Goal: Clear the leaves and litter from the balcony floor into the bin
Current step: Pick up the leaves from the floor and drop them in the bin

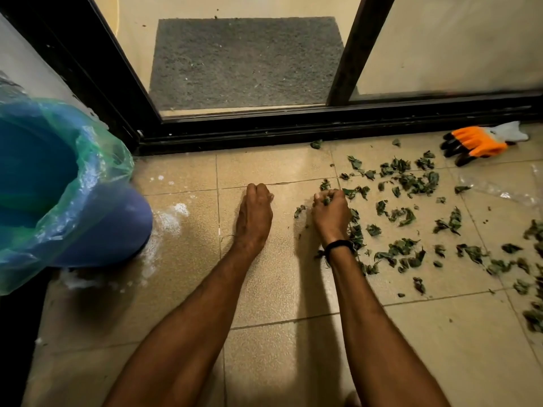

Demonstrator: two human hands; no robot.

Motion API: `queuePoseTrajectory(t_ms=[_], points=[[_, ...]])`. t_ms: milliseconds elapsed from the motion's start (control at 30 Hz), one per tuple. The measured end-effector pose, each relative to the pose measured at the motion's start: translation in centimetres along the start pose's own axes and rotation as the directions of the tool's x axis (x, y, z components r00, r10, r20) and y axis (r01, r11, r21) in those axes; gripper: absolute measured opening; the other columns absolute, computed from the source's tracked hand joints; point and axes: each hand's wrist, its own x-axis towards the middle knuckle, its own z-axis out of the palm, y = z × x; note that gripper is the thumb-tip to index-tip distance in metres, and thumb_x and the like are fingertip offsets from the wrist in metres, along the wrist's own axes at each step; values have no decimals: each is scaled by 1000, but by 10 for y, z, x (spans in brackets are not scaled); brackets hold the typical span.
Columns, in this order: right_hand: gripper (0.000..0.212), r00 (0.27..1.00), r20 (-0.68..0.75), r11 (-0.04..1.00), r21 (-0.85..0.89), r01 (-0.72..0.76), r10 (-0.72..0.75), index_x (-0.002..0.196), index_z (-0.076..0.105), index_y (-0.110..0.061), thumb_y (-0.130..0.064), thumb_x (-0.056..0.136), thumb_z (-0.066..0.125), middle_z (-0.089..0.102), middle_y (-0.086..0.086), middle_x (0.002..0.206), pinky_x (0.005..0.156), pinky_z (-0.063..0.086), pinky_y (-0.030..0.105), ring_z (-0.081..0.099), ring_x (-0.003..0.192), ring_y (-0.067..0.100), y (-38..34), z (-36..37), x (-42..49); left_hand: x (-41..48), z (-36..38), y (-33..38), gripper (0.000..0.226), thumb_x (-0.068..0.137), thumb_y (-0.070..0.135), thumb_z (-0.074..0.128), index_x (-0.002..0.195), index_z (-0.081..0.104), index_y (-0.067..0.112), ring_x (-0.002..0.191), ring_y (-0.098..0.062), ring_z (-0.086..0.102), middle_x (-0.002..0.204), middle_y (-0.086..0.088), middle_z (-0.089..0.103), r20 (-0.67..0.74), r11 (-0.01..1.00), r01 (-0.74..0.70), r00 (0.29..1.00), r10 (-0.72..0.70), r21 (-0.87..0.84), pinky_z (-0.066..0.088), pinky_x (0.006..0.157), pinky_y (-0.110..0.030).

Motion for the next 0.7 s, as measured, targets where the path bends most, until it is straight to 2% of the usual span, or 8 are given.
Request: queuePoseTrajectory(t_ms=[67, 167, 267, 367, 433, 533, 600, 700], points=[[24, 997, 53, 997, -56, 58, -55, 121, 53, -10, -10, 97, 57, 56, -2, 104, 68, 45, 16, 60, 91, 13, 2, 8, -9, 3, -2, 4, 10, 103, 17, 50, 106, 58, 12, 83, -14, 53, 101, -2, 55, -43, 996, 87, 995, -88, -28, 39, 65, -29], [19, 975, 139, 966, -171, 193, -171, 115, 49, -16, -11, 98, 55, 53, -2, 106, 74, 50, 25, 56, 92, 14, 17, 30, -26, 8, -8, 4, 13, 104, 21, 50, 106, 59, 12, 88, -18, 60, 100, -2, 64, -30, 924, 281, 954, -299, -257, 44, 70, -30], [11, 973, 107, 940, -259, 224, -203, 101, 43, -21, -10, 101, 44, 54, 4, 105, 70, 44, 28, 49, 85, 12, 27, 43, -36, 7, -12, 2, 15, 102, 27, 54, 100, 63, 15, 85, -18, 64, 97, 1, 70, 119, 684, 478, 857, -502, -551, 50, 74, -31], [23, 966, 98, 886, -385, 259, -240, 114, 45, -12, 0, 94, 46, 51, 11, 112, 82, 50, 37, 51, 98, 23, 21, 43, -39, 4, -25, 7, 12, 102, 19, 57, 93, 62, 13, 61, -11, 52, 90, -3, 69, 296, 389, 550, 783, -547, -739, 42, 53, -25], [23, 972, 75, 904, -358, 235, -223, 114, 46, -9, 0, 93, 50, 52, 11, 111, 84, 49, 37, 52, 99, 25, 14, 41, -38, 2, -36, 14, 9, 102, 13, 57, 93, 60, 10, 53, -7, 45, 86, -5, 65, 368, 262, 566, 757, -540, -781, 35, 43, -19], [11, 997, 66, 987, -159, 35, -25, 105, 55, -7, -13, 96, 58, 61, 10, 103, 80, 50, 32, 60, 96, 25, 3, 38, -27, 0, -57, 27, 7, 102, 10, 56, 95, 58, 8, 50, -5, 43, 84, -5, 63, 404, 196, 550, 771, -491, -812, 32, 41, -17], [14, 970, 167, 970, 140, -198, 174, 92, 59, -9, -22, 98, 59, 62, 6, 86, 69, 52, 28, 62, 81, 20, -7, 32, -19, 0, -76, 39, 8, 102, 10, 55, 95, 58, 8, 52, -5, 44, 84, -4, 62, 400, 209, 531, 796, -454, -821, 33, 43, -17], [18, 853, 460, 639, 585, -500, 247, 84, 52, -11, -14, 101, 51, 47, 0, 69, 43, 38, 17, 44, 52, 7, -35, 21, -23, 2, -115, 59, 9, 102, 10, 54, 94, 58, 8, 54, -6, 43, 85, -4, 61, 371, 213, 475, 842, -391, -854, 32, 43, -16]])
